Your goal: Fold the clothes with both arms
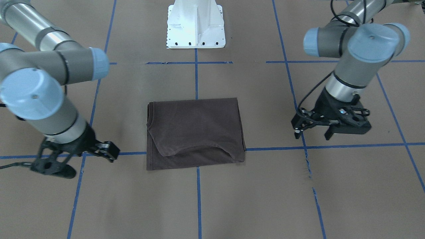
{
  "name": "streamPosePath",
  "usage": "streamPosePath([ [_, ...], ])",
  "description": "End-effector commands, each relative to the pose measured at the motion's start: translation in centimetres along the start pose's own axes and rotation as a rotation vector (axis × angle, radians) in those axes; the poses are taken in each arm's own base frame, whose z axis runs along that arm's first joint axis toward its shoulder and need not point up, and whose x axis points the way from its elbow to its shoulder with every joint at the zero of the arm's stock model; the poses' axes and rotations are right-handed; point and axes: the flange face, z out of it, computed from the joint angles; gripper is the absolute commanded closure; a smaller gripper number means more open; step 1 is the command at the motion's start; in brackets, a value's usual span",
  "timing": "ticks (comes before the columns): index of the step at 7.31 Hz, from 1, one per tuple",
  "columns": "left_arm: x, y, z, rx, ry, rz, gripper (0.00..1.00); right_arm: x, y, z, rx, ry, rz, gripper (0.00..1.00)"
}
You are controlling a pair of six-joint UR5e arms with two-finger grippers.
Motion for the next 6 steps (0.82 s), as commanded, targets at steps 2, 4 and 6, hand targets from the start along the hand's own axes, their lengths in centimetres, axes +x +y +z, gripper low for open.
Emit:
streamPosePath([
  [2,-21.6,-0.5,-4.9,-0.082,-0.157,0.378,0.0,28.0,5.1,-2.4,-0.049,-0.02,-0.225,0.0],
  [4,-32.1,4.0,-7.0,-0.13,-0.126,0.368,0.0,38.8,9.0,-2.4,-0.081,-0.063,-0.177,0.0],
  [6,-39.5,10.2,-6.7,-0.078,-0.079,0.421,0.0,41.0,10.0,-1.9,-0.09,-0.04,-0.145,0.0],
])
